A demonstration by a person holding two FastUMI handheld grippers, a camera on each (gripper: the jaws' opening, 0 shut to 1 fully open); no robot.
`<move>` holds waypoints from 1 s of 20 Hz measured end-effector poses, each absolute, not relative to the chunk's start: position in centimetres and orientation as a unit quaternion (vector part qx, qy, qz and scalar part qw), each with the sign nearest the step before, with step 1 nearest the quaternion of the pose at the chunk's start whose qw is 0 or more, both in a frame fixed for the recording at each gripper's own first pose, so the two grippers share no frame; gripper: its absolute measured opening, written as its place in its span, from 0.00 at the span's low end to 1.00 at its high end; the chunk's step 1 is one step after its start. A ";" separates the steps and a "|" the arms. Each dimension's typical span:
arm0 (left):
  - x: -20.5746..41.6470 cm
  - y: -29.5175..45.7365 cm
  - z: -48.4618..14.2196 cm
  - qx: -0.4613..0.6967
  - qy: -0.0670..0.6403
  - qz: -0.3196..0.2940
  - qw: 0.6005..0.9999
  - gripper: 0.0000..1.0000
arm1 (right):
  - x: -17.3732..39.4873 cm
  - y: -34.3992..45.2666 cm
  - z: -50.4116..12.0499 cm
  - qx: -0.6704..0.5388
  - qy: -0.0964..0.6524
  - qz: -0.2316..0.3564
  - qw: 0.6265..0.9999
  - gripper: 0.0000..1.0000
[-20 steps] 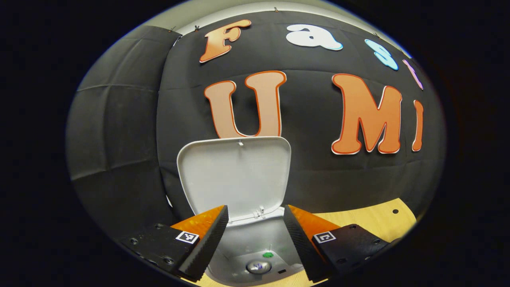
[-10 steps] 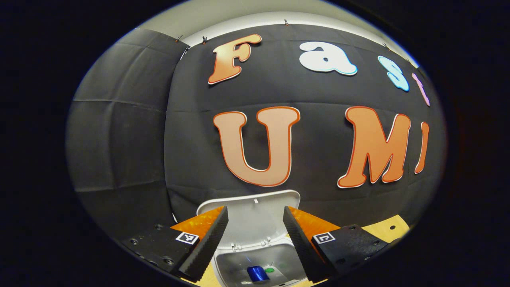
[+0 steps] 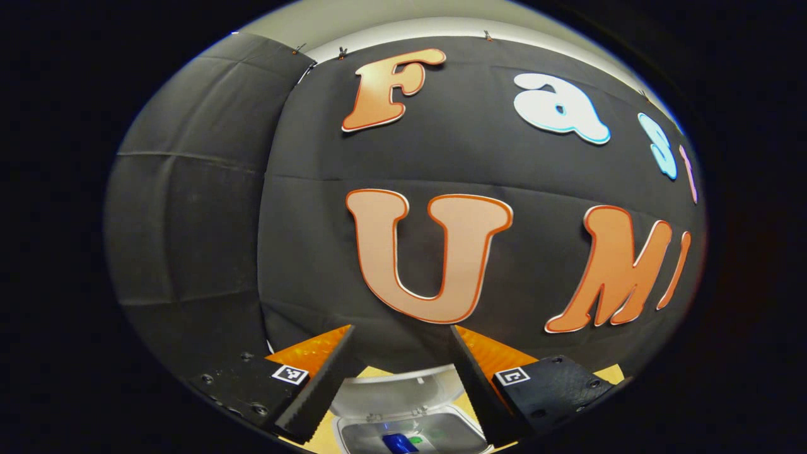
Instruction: Press the lid of the desktop garbage bin to open it, pick up the crumpled paper on the desktop and throw it into the bin, then pick up the pop can on the desktop and drop it into the bin, and finally close the garbage bin lid.
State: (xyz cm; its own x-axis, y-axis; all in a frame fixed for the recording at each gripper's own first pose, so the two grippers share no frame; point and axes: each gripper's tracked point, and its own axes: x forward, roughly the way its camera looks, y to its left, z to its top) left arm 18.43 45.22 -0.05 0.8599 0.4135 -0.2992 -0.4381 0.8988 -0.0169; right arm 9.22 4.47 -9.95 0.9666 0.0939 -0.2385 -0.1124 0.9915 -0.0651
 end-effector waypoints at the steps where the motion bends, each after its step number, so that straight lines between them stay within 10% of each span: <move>1: 19.0 45.6 -0.1 -0.044 0.148 0.225 0.962 0.89 | 9.3 4.4 -10.0 -0.041 0.118 0.051 0.991 0.76; 20: 19.9 43.6 -7.5 -0.046 0.316 0.176 0.931 0.92 | 9.5 3.0 -10.3 -0.031 0.118 0.043 0.992 0.76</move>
